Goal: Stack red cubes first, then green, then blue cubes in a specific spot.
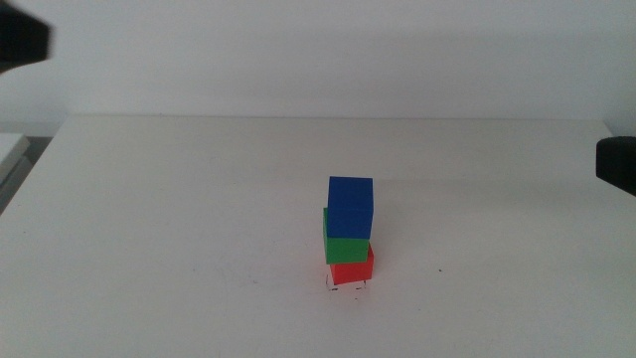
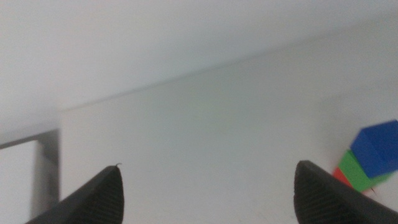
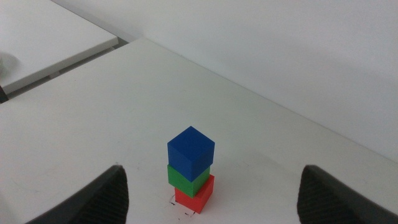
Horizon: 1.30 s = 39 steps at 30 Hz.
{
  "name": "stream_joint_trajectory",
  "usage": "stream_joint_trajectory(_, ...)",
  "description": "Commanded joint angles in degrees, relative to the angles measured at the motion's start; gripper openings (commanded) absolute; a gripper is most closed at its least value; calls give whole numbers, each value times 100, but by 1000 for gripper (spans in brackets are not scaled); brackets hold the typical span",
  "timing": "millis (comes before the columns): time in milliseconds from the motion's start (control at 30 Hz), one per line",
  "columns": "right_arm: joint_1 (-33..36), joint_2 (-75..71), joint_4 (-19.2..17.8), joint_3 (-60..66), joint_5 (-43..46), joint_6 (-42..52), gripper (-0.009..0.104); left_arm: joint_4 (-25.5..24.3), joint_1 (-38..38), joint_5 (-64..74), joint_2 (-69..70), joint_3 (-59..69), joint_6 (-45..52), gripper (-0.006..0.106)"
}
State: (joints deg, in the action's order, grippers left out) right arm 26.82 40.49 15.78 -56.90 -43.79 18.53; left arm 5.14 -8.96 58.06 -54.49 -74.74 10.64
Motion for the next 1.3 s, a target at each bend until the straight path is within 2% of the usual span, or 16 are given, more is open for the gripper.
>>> stream_joint_trajectory(0,-50,-14,28,20,43,37,88,336,353,-307,378,351,222,94)
stream_joint_trajectory(100,-50,-14,28,20,43,37,88,403,450,-337,613,479,42,94)
stream_joint_trajectory(233,-50,-14,28,20,43,37,88,979,450,-390,877,479,-24,94)
stream_joint_trajectory(367,-50,-14,28,20,43,37,88,1147,450,-390,996,479,-24,94)
stream_joint_trajectory(467,-50,-14,28,20,43,37,88,1121,450,-390,997,479,3,94)
stream_joint_trajectory(700,-50,-59,50,52,90,37,88,533,450,-390,1254,503,2,94)
stream_joint_trajectory(767,-50,-184,6,252,569,37,88,281,450,-535,1380,634,2,94)
stream_joint_trajectory(800,-61,-260,-40,465,1094,37,88,199,450,-704,1467,755,2,94)
stream_joint_trajectory(867,-86,-351,-64,1097,2403,37,88,200,450,-1473,1779,1254,2,94)
stream_joint_trajectory(967,-302,-440,108,2120,3595,37,88,237,450,-3073,2391,2312,2,94)
stream_joint_trajectory(1133,-1071,-1078,91,3574,3747,37,88,405,450,-4669,3364,4227,2,94)
stream_joint_trajectory(1233,-1591,-1840,82,4300,3747,37,88,768,450,-4822,3928,5139,2,94)
stream_joint_trajectory(1267,-1865,-2325,-53,4717,3747,37,88,843,450,-4805,4265,5634,-9,94)
